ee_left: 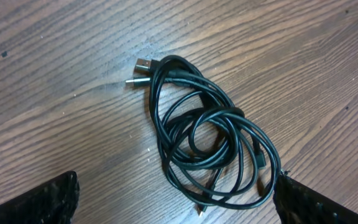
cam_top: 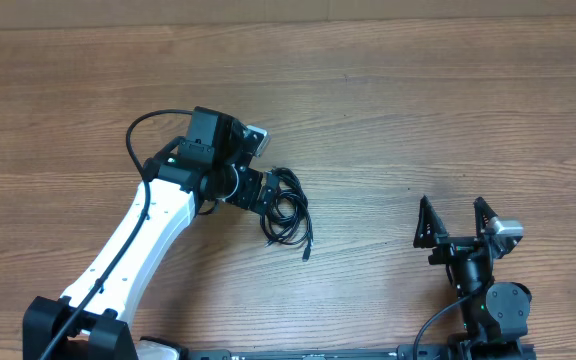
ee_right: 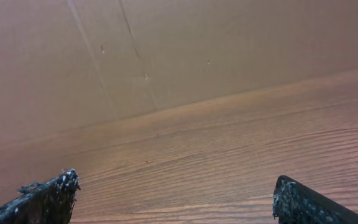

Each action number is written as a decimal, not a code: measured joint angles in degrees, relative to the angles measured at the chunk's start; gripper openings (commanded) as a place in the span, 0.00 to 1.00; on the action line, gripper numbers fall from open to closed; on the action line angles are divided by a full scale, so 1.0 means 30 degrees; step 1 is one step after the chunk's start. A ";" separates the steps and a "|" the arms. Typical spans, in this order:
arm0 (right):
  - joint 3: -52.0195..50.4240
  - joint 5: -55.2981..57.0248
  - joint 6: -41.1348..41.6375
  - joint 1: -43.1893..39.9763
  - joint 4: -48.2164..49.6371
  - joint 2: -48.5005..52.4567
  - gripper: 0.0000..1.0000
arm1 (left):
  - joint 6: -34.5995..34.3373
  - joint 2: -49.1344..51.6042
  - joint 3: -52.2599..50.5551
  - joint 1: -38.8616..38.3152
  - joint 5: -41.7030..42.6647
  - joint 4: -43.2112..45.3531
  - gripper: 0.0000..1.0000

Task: Untangle cables
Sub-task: 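Lower the left gripper over the black cable coil, then close the left gripper on the cable loops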

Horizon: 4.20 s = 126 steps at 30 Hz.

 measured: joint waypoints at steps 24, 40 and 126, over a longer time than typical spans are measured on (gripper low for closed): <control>0.0000 0.0000 0.0007 0.0000 -0.0007 0.0000 1.00 | -0.1909 0.0000 -0.0015 -0.0590 -0.0692 -0.0124 1.00; 0.0000 0.0000 0.0000 0.0000 -0.0007 0.0000 1.00 | -0.2827 0.0000 -0.0444 -0.1661 -0.2608 -0.0138 1.00; 0.0000 -0.0007 0.0000 0.0000 0.0000 0.0000 1.00 | -0.7715 0.3461 -0.3585 -0.3162 -0.3956 0.4532 1.00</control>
